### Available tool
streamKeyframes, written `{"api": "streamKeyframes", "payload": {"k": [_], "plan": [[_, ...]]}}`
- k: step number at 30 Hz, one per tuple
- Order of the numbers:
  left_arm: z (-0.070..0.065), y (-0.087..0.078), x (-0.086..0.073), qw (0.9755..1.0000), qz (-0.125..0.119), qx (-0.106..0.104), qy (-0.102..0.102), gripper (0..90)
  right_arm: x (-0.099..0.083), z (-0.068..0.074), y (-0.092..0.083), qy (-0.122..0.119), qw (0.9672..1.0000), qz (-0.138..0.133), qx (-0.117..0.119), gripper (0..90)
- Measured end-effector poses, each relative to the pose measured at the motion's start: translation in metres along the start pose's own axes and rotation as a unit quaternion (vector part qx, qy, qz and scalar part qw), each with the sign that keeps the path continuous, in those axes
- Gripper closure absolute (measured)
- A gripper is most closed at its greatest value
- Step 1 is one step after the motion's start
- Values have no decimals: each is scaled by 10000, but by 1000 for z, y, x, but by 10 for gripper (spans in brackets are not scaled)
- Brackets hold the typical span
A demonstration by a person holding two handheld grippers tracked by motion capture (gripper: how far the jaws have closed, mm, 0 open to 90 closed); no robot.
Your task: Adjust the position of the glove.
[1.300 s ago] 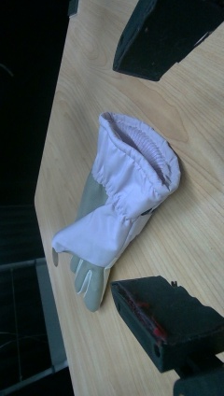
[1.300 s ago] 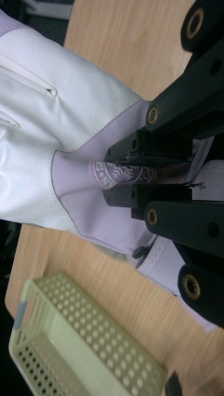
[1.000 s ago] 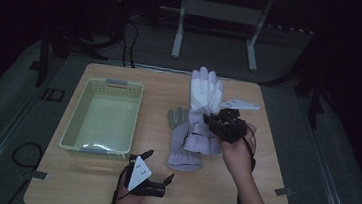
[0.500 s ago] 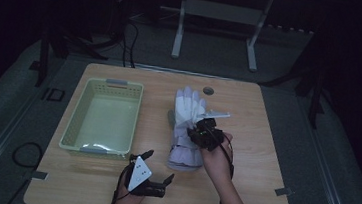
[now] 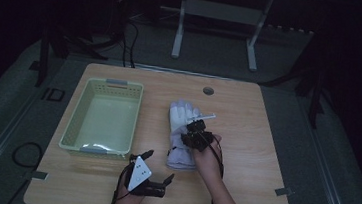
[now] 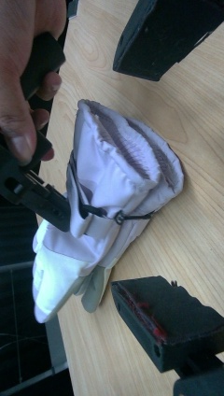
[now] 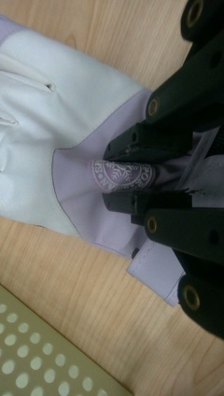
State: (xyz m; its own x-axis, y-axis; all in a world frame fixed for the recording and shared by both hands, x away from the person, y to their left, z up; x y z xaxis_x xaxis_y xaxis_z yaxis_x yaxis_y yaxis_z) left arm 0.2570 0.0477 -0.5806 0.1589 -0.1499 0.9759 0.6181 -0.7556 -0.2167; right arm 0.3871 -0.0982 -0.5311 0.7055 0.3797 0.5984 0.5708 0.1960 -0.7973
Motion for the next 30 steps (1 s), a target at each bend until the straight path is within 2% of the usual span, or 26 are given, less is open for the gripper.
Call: {"api": "streamKeyframes", "payload": {"k": [3, 7, 8, 9, 11, 13, 15, 16, 17, 19, 21, 24, 26, 28, 30], "plan": [[0, 0, 0, 10000, 8, -11, 3, 0, -1, -2, 1, -40, 10000, 13, 73, 732], [-2, 1, 0, 9999, 20, 32, 131, 0, 1, -5, -4, -66, 9996, -119, 255, 663], [-2, 1, 0, 9999, 21, 28, 149, 0, 2, -7, -6, -107, 9994, -183, 272, 625], [-2, 1, 0, 9999, 21, 28, 149, 1, 2, -7, -6, -107, 9994, -183, 272, 625], [-1, 0, 0, 9999, 21, 29, 107, 0, 2, -13, -12, -209, 9986, -396, 291, 535], [0, 0, 0, 10000, 30, 53, 64, 0, 1, -17, -16, -273, 9983, -469, 226, 413], [-1, 0, 0, 9999, 62, 62, 96, 0, -1, -21, -21, -232, 9975, -584, 316, 336], [-1, 1, 0, 9999, 101, 58, 127, 0, -3, -25, -22, -279, 9969, -627, 386, 239], [-2, 1, 0, 9997, 147, 78, 175, 0, -5, -26, -23, -280, 9965, -617, 496, 188], [-4, 2, 0, 9995, 172, 86, 243, 0, -8, -29, -26, -223, 9944, -803, 647, 180], [-5, 3, 1, 9989, 256, 128, 365, 0, -12, -31, -28, -370, 9921, -913, 776, 132], [-6, 1, 13, 9988, 189, 150, 423, 0, -14, -37, -32, -540, 9872, -1241, 845, 146], [-5, -2, 22, 9993, 166, 144, 295, 1, -14, -40, -36, -671, 9842, -1433, 796, 151], [-1, -3, 31, 9997, 236, 63, -49, 1, -13, -45, -41, -672, 9823, -1584, 743, 156], [3, 0, 39, 9985, 367, -9, -397, 1, -10, -49, -46, -618, 9793, -1773, 754, 162]]}}
Point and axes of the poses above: each handheld gripper's, and its own axes: y roughly forward along the jaws, x roughly out of its top, z roughly to its left, the point moved 4 cm from there along y, roughly forward along the jaws, and after that the axes turned 10 degrees about -x, right-handed, at the moved point
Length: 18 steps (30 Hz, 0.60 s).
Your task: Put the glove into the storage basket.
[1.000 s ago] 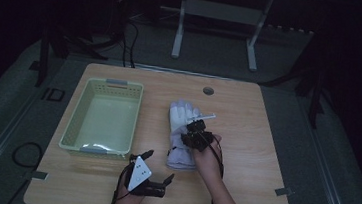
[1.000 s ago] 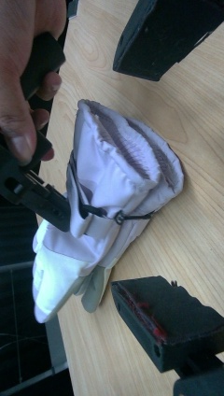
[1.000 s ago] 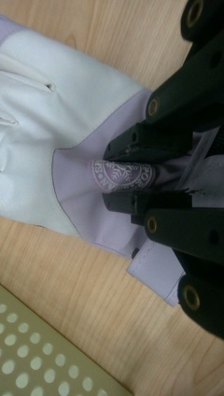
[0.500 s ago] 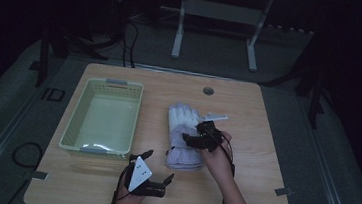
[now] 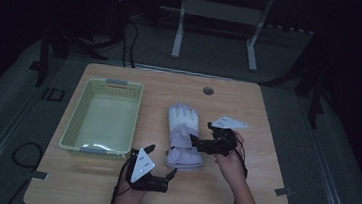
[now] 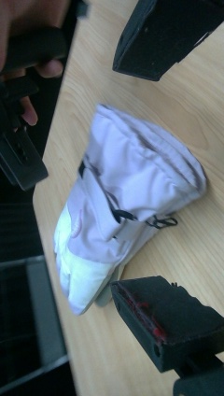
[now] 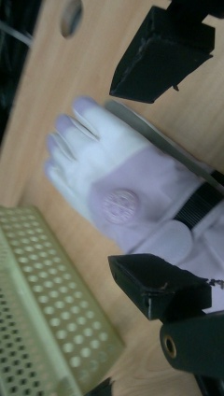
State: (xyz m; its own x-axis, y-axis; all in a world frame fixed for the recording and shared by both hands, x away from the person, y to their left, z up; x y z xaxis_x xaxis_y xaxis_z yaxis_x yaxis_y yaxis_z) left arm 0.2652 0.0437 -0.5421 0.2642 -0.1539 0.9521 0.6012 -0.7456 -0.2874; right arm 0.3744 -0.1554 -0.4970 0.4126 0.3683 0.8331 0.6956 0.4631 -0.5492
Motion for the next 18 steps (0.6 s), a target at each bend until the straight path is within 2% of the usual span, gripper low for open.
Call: {"api": "streamKeyframes", "payload": {"k": [4, 7, 9, 13, 14, 16, 17, 18], "plan": [[8, 7, 12, 9987, 365, 14, -365, 0, 6, -8, -4, 57, 9996, -265, -5, 162], [15, 16, 21, 9960, 576, -86, -684, 0, 7, -12, -2, -3, 9996, -268, -1, 162], [20, 25, 25, 9928, 771, -101, -912, 1, 7, -14, 2, -5, 9999, -149, -42, 161], [28, 41, 29, 9874, 1096, 67, -1139, 1, 4, -18, 12, 321, 9995, 74, 20, 130], [30, 44, 28, 9852, 1154, 21, -1264, 1, 4, -18, 15, 308, 9995, 55, -25, 118], [36, 48, 24, 9805, 1217, 92, -1539, 72, 0, -15, 20, 278, 9995, 156, -9, 113], [38, 50, 21, 9784, 1244, 53, -1652, 75, -1, -15, 22, 296, 9993, 177, -136, 114], [39, 53, 17, 9756, 1324, 40, -1750, 86, -2, -14, 24, 297, 9993, 206, -129, 118]]}}
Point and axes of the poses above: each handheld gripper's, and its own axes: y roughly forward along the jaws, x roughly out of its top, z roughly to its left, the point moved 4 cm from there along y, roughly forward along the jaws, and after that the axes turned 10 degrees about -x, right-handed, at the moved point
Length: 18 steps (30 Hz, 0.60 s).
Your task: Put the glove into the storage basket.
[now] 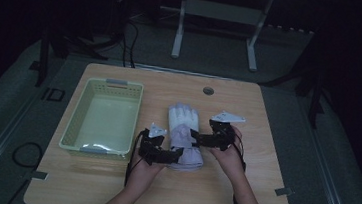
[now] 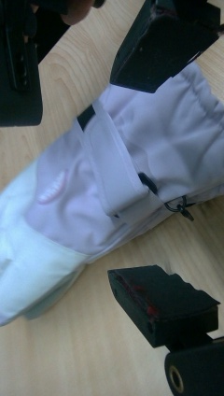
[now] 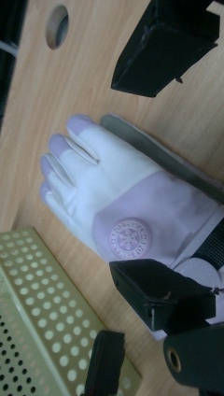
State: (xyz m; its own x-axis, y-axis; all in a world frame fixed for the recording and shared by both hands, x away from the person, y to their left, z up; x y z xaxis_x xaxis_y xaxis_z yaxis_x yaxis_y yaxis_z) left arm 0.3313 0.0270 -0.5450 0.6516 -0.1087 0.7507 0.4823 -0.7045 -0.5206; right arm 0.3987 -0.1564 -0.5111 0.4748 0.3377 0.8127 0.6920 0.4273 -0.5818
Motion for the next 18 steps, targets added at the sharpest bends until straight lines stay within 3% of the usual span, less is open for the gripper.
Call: {"api": "streamKeyframes", "payload": {"k": [3, 8, 10, 13, 15, 18], "plan": [[7, 9, -11, 9991, 193, -172, -325, 118, -6, -1, 8, 140, 9997, 208, -29, 195], [13, 16, -26, 9975, 328, -308, -554, 144, -20, 0, 20, 362, 9977, 565, 58, 308], [14, 18, -27, 9970, 371, -365, -578, 164, -27, -1, 25, 573, 9955, 742, 167, 353], [15, 22, -31, 9961, 441, -522, -556, 207, -36, -6, 32, 984, 9899, 945, 389, 358], [18, 26, -33, 9949, 514, -648, -575, 216, -41, -9, 36, 1269, 9842, 1069, 612, 375], [19, 28, -32, 9937, 622, -863, -356, 280, -47, -12, 41, 1547, 9762, 1238, 879, 399]]}}
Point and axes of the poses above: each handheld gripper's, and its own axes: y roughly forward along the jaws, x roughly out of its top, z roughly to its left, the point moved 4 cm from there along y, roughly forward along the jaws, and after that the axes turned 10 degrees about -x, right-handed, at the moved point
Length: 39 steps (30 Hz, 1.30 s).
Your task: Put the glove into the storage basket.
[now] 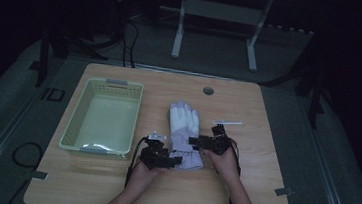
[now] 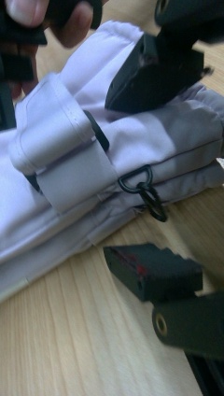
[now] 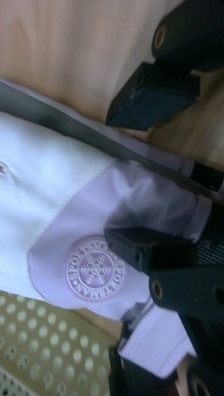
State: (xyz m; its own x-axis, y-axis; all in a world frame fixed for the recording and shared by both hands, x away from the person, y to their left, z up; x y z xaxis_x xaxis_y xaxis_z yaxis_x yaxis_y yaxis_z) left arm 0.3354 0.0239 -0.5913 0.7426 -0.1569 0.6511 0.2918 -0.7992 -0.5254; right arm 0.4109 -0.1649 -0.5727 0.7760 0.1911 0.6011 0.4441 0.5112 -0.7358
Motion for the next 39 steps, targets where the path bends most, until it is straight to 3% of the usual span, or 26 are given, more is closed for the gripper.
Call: {"api": "streamKeyframes", "payload": {"k": [3, 6, 8, 10, 13, 21, 27, 39], "plan": [[0, 1, 2, 9998, 158, -77, 86, 373, -2, -3, 4, 221, 9991, 188, 302, 473], [1, 0, 3, 9997, 231, -103, 61, 477, -3, -2, 6, 344, 9979, 317, 450, 557], [-1, -1, 4, 9997, 235, -106, 53, 565, -3, 0, 7, 373, 9978, 338, 433, 632], [-5, -2, 5, 9995, 277, 2, 170, 650, -2, 2, 6, 370, 9982, 322, 359, 717], [-7, -2, 7, 9992, 352, 57, 152, 695, -1, 10, 2, 95, 9997, 218, 66, 766], [-13, -9, 11, 9987, 458, 64, 203, 726, 3, 28, -9, -502, 9974, 20, -523, 782], [-19, -18, 18, 9987, 427, 51, 289, 731, 7, 34, -18, -560, 9970, -122, -511, 785], [-36, -53, 44, 9978, 322, 95, 567, 731, 33, 63, -51, -812, 9931, -500, -685, 785]]}}
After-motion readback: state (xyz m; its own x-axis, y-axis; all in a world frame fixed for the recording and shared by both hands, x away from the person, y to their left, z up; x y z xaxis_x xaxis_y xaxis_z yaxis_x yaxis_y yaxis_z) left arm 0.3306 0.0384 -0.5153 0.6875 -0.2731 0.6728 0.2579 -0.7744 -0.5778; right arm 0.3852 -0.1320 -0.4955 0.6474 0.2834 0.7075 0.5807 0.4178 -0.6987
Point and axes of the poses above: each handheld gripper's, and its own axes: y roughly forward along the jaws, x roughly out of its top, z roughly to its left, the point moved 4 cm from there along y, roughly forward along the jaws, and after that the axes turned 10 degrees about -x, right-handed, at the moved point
